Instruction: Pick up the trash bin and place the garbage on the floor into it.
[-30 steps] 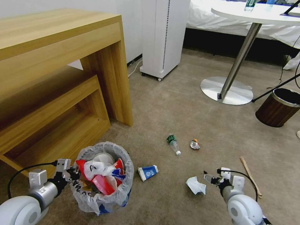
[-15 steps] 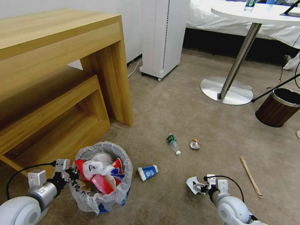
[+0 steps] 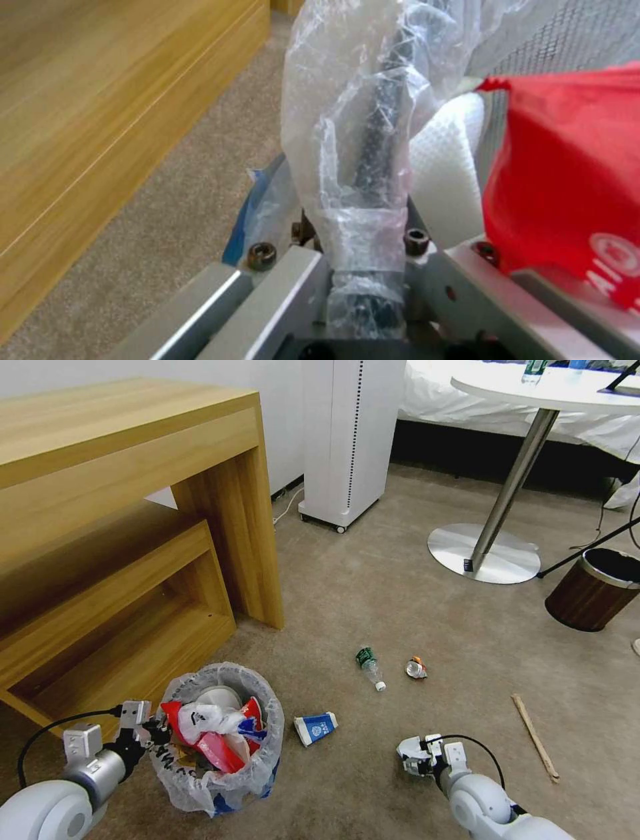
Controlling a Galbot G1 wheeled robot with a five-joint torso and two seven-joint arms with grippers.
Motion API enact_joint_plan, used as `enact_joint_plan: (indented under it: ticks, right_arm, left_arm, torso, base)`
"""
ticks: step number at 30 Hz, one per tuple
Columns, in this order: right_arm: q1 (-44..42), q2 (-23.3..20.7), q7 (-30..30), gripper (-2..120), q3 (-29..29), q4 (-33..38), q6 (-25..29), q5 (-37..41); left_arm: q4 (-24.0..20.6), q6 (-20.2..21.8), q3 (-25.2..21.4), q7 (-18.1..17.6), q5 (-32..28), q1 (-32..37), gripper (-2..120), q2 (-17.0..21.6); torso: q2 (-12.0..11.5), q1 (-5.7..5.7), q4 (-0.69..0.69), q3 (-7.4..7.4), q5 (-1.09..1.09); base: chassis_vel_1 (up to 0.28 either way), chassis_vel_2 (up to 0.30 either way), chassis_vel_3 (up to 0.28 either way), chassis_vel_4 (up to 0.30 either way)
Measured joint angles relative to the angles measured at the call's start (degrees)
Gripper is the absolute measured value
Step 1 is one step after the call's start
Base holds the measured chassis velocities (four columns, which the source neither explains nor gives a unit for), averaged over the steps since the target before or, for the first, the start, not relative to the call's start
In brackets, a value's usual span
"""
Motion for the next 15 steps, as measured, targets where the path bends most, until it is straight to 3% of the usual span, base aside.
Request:
enact_joint_plan:
  ticks: [10,13,15]
  right_arm:
    - [-0.3,0.9,-0.7,97,-0.9,-2.1,2.8,-3.3]
    - [-0.6,0.8,-0.6,84,-0.4,-2.6,3.7,-4.1]
    - [-0.6,0.8,-0.6,84,-0.4,-2.6,3.8,-4.1]
  left_arm:
    - [0.4,-0.6,0.1,0.0,0.1,-0.1,1,-0.2]
    - [0.9,-0.8,0.3,0.0,0.1,-0.4,1,-0.2]
    - [0.9,-0.8,0.4,0.0,0.1,-0.4,1,-0.2]
  torso:
    - [0.0,0.00,0.00,0.00,0.00]
    - [0.0,0.00,0.00,0.00,-0.01]
    - [0.0,0.00,0.00,0.00,-0.01]
  base:
    - [0.000,0.000,0.000,0.000]
    - [0.000,0.000,0.000,0.000]
    - [0.000,0.000,0.000,0.000]
